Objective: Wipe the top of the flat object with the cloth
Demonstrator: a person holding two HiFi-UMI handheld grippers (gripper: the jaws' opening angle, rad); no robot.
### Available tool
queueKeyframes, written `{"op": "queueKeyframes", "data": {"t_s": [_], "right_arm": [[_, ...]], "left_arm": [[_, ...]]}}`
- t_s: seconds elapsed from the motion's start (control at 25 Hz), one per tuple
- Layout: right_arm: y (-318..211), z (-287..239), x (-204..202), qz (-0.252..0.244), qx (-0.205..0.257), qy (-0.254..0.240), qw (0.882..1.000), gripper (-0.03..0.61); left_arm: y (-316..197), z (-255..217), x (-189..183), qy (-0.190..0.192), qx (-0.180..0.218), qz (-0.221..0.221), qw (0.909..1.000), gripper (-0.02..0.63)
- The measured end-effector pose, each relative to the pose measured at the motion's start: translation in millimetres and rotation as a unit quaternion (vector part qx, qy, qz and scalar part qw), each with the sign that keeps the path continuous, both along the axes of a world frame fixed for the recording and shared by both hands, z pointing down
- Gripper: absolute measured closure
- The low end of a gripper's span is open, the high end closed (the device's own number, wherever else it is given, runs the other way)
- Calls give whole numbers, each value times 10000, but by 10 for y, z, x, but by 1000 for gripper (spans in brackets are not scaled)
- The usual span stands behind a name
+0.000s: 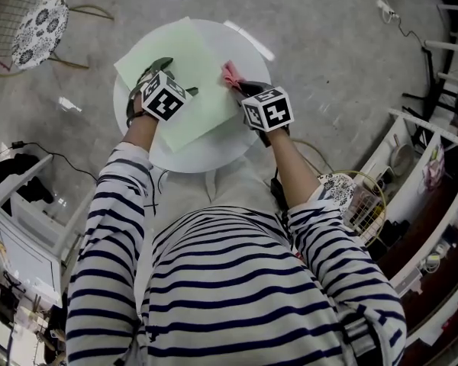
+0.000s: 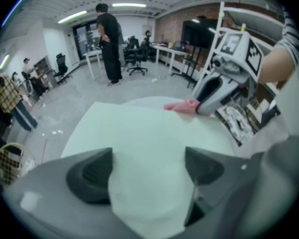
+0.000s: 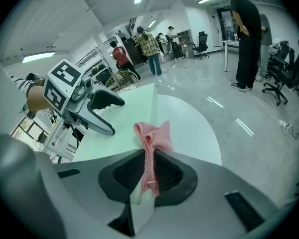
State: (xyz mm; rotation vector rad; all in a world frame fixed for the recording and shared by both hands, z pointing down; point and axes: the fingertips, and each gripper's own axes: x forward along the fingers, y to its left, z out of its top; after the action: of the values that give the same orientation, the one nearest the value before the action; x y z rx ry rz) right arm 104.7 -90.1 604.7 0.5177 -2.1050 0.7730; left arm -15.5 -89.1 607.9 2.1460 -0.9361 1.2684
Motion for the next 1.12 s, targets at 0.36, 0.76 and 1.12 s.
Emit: {"op": "queueKeyframes", "data": {"t_s": [0.36,0.76,1.12], "right_arm": [[54,23,151,185,94,294,9994,532],[297,-51,508,1246,-97,344,9916,532],[622,-141,404,1780,-424,79,9831,532]], "left_arm": [[57,11,-63,59,14,-596,9982,170],[38,1,-122,22,-32,-827,9966,170],[22,0,-282,-12,-108,-1296,9915,172]]}}
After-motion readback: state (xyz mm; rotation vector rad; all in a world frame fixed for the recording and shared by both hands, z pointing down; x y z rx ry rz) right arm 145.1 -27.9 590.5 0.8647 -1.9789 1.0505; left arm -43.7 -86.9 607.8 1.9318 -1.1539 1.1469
